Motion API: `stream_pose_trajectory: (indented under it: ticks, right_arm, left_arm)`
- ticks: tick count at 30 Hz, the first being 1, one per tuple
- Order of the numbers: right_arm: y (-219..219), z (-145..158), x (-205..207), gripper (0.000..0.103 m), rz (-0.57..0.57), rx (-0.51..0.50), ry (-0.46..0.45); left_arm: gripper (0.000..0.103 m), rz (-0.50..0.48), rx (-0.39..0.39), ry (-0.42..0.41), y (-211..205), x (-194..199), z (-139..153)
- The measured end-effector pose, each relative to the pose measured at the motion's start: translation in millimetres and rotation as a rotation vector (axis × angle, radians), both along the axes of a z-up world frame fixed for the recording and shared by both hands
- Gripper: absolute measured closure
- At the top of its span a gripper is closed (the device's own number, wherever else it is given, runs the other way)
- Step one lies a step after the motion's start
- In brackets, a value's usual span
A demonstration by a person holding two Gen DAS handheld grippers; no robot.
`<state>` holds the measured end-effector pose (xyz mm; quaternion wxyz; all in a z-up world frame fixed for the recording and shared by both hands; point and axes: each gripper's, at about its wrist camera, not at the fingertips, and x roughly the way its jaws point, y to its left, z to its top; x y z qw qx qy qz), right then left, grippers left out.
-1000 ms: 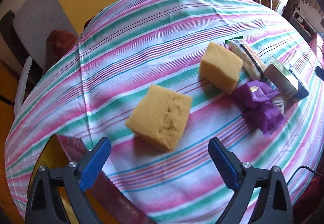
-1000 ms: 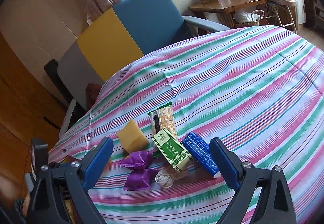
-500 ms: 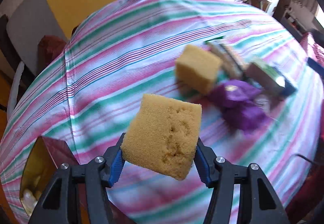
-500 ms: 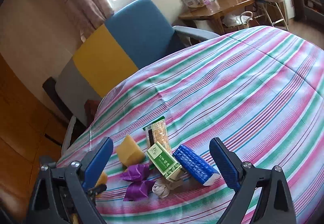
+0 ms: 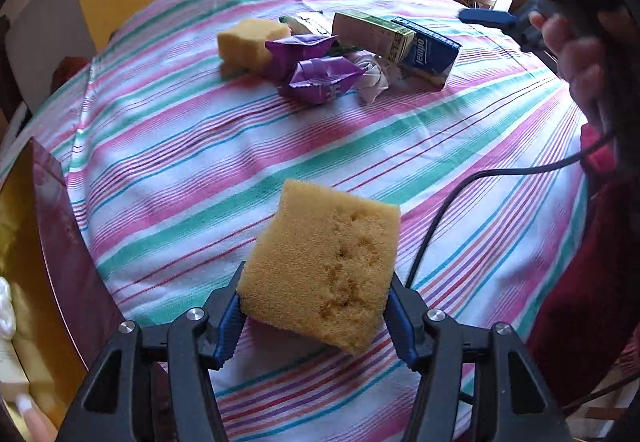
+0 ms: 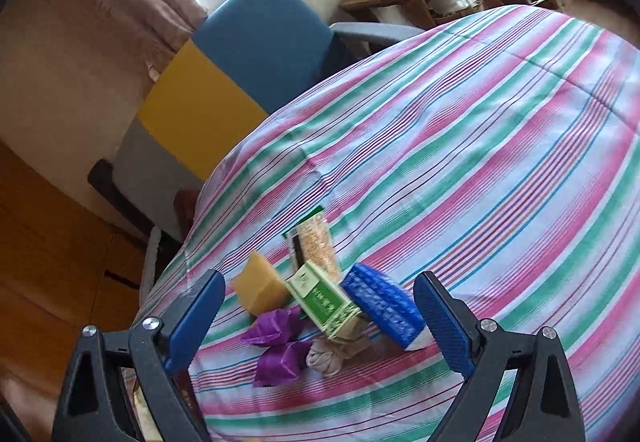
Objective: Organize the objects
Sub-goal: 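Grasp the yellow sponge block with the left tool, then lift yellow sponge with left tool while right tool grasps a purple candy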
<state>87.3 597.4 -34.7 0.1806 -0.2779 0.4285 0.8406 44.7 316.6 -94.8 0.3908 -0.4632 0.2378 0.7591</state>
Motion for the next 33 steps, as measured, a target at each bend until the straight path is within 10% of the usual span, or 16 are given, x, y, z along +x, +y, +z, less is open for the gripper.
stream_pose_trajectory:
  ticks: [10,17,21,27,30,33]
  right_arm:
    - [-54.4,-15.4,-48.7,0.040,0.352,0.028,-0.094]
    - [-71.2,-27.0,-64.7,0.039,0.405,0.047,-0.181]
    - [-79.9,-20.2,-97.1,0.017,0.420,0.147,-0.285]
    - [-76.9,-45.2,-159.0,0.017,0.448,0.183,-0.579]
    - [-73.7,-62.7,-173.4,0.047,0.463,0.145,-0.658]
    - [-81.5,-67.9,-173.4,0.052,0.496,0.170,-0.672]
  left_arm:
    - [0.041,-0.006,0.059,0.058,-6.3,6.2,-6.1]
    - [0.041,-0.013,0.084,0.066,-9.7,7.0,-6.7]
    - [0.041,-0.013,0.100,0.063,-10.5,6.4,-6.9]
    - [0.041,-0.010,0.123,0.064,-13.9,7.0,-7.4]
    - [0.041,-0.013,0.133,0.065,-15.3,7.2,-7.8]
    - [0.041,-0.017,0.143,0.067,-16.3,7.4,-8.1]
